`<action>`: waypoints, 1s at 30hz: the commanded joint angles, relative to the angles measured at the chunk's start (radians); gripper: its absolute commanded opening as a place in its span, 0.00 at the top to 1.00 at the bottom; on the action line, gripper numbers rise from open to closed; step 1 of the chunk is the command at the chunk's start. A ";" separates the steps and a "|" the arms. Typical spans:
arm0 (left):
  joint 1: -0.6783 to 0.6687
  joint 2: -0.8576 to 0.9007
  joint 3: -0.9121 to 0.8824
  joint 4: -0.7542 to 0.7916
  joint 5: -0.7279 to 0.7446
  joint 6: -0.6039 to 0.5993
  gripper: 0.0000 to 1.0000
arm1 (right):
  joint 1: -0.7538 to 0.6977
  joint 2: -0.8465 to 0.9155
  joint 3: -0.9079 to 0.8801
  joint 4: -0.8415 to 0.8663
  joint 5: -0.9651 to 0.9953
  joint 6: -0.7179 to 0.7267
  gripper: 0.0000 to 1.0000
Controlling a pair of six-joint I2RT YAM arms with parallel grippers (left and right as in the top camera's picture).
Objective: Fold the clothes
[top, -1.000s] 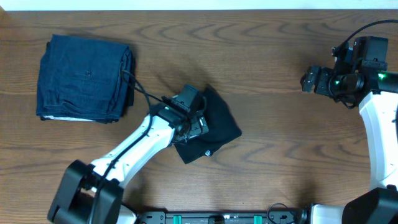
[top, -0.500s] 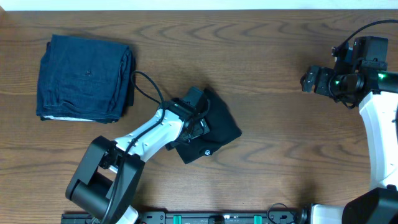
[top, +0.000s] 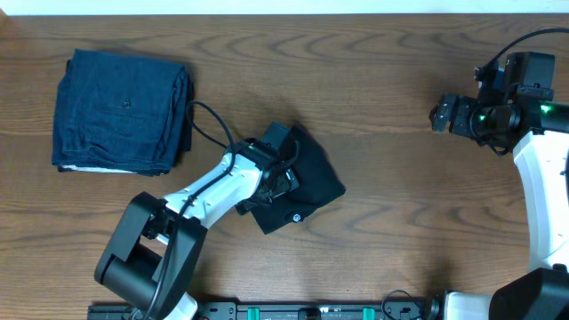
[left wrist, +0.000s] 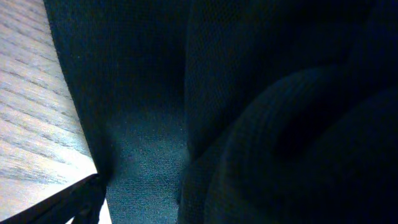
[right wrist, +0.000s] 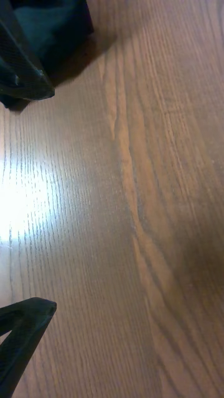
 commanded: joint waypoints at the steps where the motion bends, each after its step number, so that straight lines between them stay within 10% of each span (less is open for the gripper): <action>1: 0.026 0.042 -0.032 -0.035 -0.064 -0.003 0.02 | -0.005 -0.001 -0.001 -0.001 0.005 0.000 0.01; 20: 0.026 0.036 -0.125 0.031 -0.022 -0.009 0.01 | -0.005 -0.001 -0.001 -0.001 0.005 0.000 0.01; 26: 0.025 0.035 -0.125 0.034 0.003 -0.009 0.55 | -0.005 -0.001 -0.001 -0.001 0.005 0.000 0.01; 30: 0.025 0.035 -0.125 0.034 0.003 -0.010 0.67 | -0.005 -0.001 -0.001 -0.001 0.005 0.000 0.01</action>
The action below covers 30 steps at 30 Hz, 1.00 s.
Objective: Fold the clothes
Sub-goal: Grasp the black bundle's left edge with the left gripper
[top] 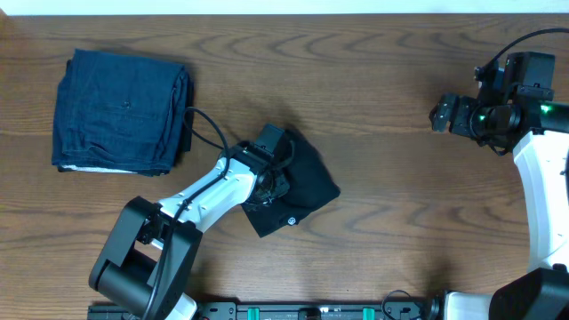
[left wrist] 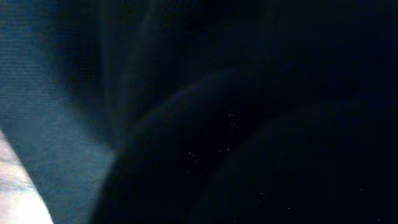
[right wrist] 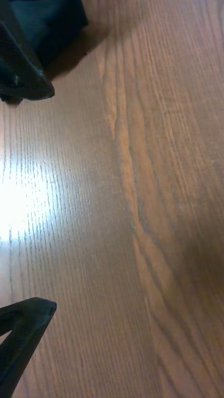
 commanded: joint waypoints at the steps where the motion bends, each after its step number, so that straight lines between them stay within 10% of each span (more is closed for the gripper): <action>1: 0.010 0.064 -0.070 -0.051 -0.072 -0.006 0.67 | -0.005 -0.001 -0.001 -0.001 0.005 0.000 0.01; 7: 0.027 0.040 -0.034 -0.094 -0.073 0.059 0.38 | -0.005 -0.001 -0.001 -0.001 0.005 0.000 0.01; 30: 0.046 -0.202 -0.079 -0.186 -0.167 0.023 0.01 | -0.005 -0.001 -0.001 -0.001 0.005 0.000 0.01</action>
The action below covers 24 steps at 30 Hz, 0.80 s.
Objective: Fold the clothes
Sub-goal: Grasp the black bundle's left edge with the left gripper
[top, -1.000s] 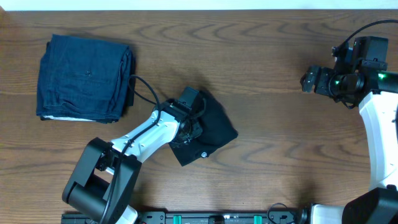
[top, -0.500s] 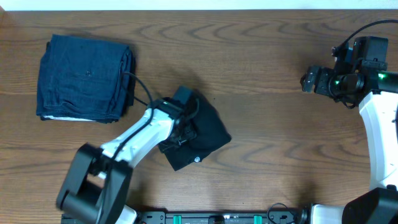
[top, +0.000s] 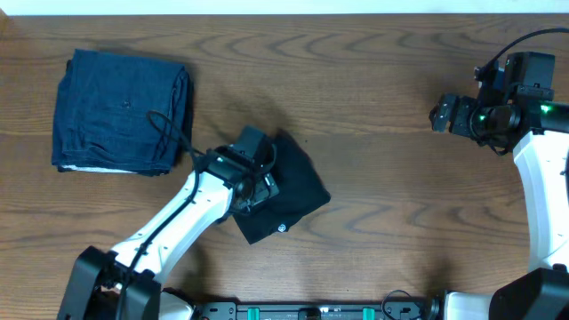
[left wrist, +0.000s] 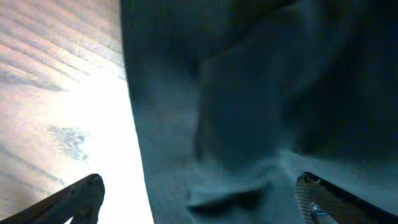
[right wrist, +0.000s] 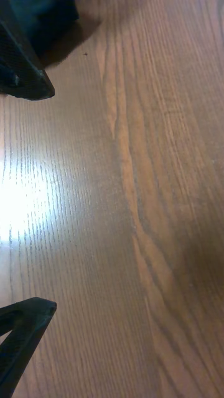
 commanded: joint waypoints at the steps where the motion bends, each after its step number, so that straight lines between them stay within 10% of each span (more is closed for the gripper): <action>1: 0.004 0.029 -0.061 0.045 -0.034 -0.022 0.02 | -0.005 -0.001 -0.001 -0.001 0.005 0.000 0.01; 21: 0.004 0.122 -0.197 0.270 0.001 -0.117 0.01 | -0.005 -0.001 -0.001 -0.001 0.005 0.000 0.01; 24: 0.004 0.133 -0.197 0.270 0.009 -0.124 0.25 | -0.005 -0.001 -0.001 -0.001 0.005 0.000 0.01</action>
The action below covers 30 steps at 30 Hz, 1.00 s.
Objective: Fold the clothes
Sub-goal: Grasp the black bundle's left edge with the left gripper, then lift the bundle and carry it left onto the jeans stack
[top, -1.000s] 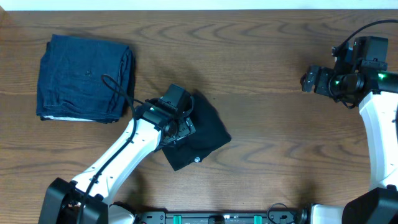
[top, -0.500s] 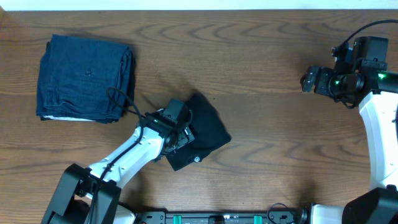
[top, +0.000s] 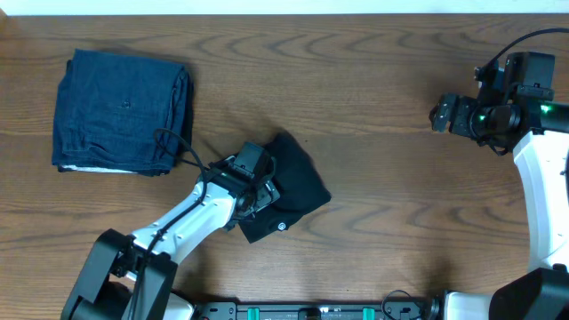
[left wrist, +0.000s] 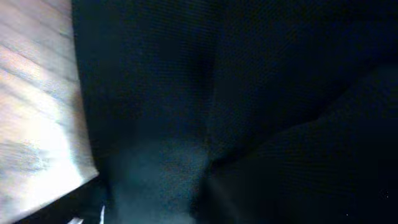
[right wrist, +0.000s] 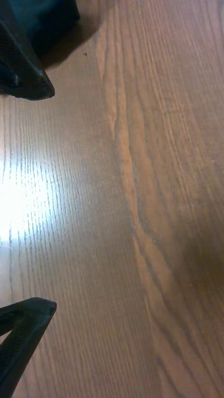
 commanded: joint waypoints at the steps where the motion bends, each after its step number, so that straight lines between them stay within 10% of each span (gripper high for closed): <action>1: 0.006 0.074 -0.034 -0.010 -0.030 -0.028 0.37 | -0.005 -0.001 -0.001 -0.001 0.005 0.000 0.01; 9: 0.006 0.072 -0.028 -0.007 -0.005 -0.027 0.94 | -0.005 -0.001 -0.001 -0.001 0.005 0.000 0.01; 30: 0.092 -0.102 0.340 0.195 -0.029 0.269 0.94 | -0.005 -0.001 -0.001 -0.001 0.005 0.000 0.01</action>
